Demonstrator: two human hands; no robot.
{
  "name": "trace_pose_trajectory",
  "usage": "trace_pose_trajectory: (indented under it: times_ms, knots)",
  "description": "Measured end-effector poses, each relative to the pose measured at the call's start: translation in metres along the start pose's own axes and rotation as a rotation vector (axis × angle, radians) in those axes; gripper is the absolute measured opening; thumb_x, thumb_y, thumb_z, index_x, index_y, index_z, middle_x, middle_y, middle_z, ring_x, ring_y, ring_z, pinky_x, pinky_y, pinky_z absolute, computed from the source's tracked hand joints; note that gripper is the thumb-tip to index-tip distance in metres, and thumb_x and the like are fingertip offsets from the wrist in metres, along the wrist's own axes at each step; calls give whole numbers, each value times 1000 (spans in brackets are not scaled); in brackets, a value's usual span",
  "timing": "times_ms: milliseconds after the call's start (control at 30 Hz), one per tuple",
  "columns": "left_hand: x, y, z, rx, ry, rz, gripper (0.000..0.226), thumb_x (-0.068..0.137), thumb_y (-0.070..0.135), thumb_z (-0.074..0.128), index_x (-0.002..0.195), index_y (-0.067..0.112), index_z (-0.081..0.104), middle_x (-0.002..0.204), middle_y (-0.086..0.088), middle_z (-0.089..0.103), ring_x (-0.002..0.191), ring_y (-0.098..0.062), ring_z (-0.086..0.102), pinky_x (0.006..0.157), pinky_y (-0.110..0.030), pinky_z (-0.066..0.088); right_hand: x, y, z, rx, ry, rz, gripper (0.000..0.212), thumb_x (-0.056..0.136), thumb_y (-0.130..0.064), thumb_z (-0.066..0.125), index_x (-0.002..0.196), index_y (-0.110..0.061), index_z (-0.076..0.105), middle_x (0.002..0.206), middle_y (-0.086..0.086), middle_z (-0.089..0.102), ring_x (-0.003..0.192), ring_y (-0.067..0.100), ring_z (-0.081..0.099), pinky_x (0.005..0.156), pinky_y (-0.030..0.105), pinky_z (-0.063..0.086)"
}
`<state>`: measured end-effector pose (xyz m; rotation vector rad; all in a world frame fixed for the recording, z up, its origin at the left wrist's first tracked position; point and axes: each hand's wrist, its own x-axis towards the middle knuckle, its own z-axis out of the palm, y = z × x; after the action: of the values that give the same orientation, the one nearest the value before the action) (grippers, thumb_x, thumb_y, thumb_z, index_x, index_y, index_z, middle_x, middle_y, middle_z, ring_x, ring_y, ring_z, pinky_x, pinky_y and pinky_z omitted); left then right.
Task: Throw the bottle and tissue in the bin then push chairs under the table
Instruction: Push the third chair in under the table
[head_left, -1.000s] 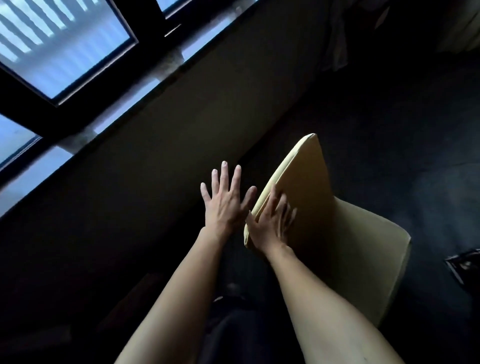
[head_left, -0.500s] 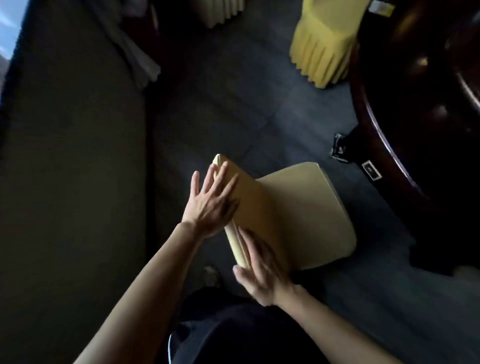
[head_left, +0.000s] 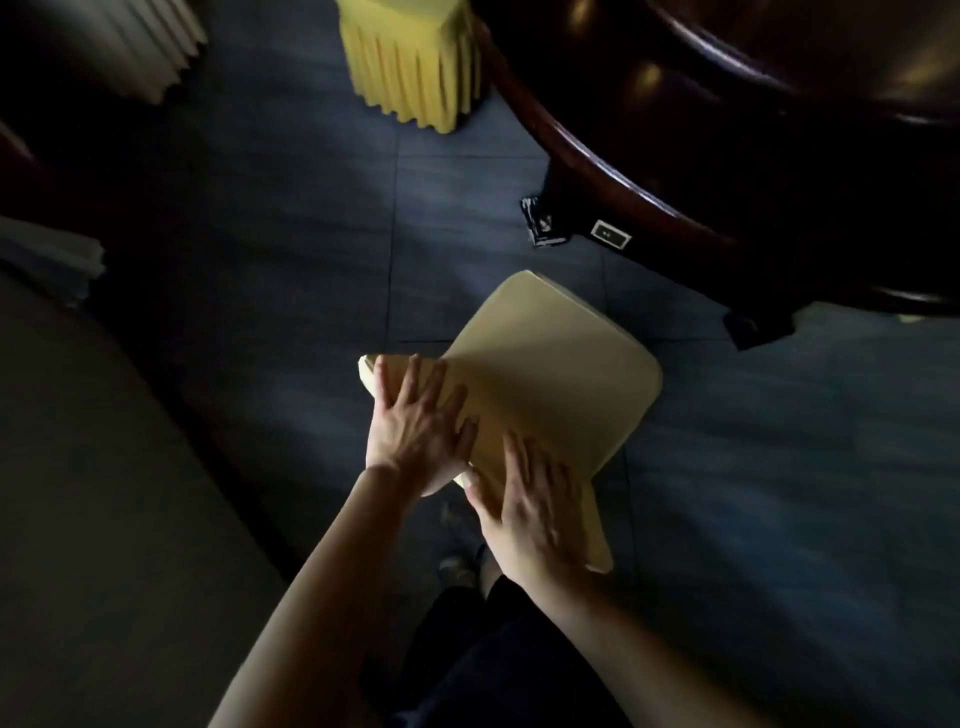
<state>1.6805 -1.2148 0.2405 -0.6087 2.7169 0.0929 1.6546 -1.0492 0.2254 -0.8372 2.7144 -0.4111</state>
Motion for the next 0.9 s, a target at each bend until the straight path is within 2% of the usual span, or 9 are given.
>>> trace_pose_trajectory:
  times_ms: [100, 233, 300, 367, 433, 567, 733, 900]
  knots:
    - [8, -2, -4, 50, -32, 58, 66, 93, 57, 13, 147, 32, 41, 163, -6, 29, 154, -34, 15, 119, -65, -2, 4, 1, 4, 10, 76, 109, 76, 99, -69, 32, 139, -12, 60, 127, 14, 69, 111, 36, 64, 100, 50, 46]
    - [20, -7, -3, 127, -90, 189, 67, 87, 61, 6, 123, 34, 57, 145, 0, 50, 145, -33, 30, 116, -62, 11, 5, -2, 7, -30, 62, 174, 75, 98, -68, 32, 143, -13, 57, 131, 14, 66, 116, 36, 62, 104, 51, 44]
    - [25, -9, -5, 112, -137, 240, 69, 88, 63, 6, 128, 35, 55, 151, 0, 45, 146, -32, 27, 117, -61, 10, 3, -1, 6, -62, 88, 166, 74, 99, -67, 32, 142, -12, 58, 131, 14, 67, 116, 36, 62, 104, 51, 44]
    - [32, -10, -7, 89, -216, 281, 68, 91, 66, 11, 141, 37, 46, 163, -1, 29, 152, -32, 18, 120, -59, 6, 3, 0, 6, -90, 110, 165, 73, 98, -66, 34, 142, -13, 58, 132, 15, 66, 117, 36, 60, 106, 52, 43]
    - [37, -13, -10, 69, -245, 308, 65, 93, 66, 16, 146, 37, 41, 168, 0, 18, 154, -30, 12, 121, -57, 4, 4, -1, 6, -103, 138, 172, 71, 97, -64, 38, 143, -13, 58, 134, 16, 64, 119, 37, 59, 108, 54, 42]
    - [39, -15, -12, 52, -172, 355, 64, 95, 65, 19, 143, 34, 47, 167, 0, 22, 155, -27, 12, 124, -53, 4, -1, -3, 8, -131, 174, 213, 69, 93, -60, 51, 144, -12, 57, 135, 19, 64, 120, 40, 59, 108, 57, 41]
    - [34, -15, -14, 27, -114, 368, 69, 94, 65, 15, 145, 31, 48, 168, -1, 21, 156, -26, 7, 125, -52, 1, 2, -14, 3, -133, 157, 359, 66, 96, -59, 48, 142, -12, 57, 135, 12, 65, 122, 33, 61, 119, 57, 27]
    - [36, -12, -11, 31, -79, 372, 70, 93, 64, 14, 139, 30, 54, 166, -1, 25, 155, -27, 13, 124, -52, 4, 3, -33, 14, -84, 299, 454, 58, 99, -51, 47, 138, -10, 60, 129, 13, 69, 115, 33, 65, 119, 56, 26]
